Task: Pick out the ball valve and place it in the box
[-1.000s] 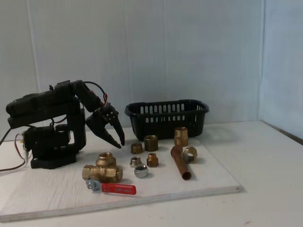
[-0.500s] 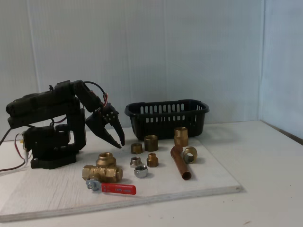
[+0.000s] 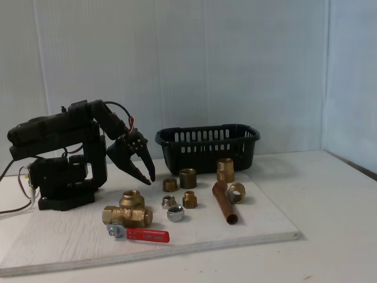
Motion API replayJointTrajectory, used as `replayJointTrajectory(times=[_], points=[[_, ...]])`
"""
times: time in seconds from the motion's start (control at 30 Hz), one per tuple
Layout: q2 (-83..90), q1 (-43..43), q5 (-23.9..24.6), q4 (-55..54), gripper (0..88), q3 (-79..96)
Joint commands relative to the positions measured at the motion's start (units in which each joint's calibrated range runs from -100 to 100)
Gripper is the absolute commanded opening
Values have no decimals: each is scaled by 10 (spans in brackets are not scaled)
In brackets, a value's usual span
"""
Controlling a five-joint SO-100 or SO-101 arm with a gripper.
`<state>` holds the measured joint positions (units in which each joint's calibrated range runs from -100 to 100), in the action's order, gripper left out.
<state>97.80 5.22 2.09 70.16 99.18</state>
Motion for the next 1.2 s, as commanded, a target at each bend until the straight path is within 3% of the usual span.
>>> replayJointTrajectory(times=[0.0,0.63,0.83,1.17], points=[[7,2,-3,13,10,4],[10,-4,-3,3,10,2],[10,-45,-3,-56,9,2],[10,-179,-2,-254,9,0]])
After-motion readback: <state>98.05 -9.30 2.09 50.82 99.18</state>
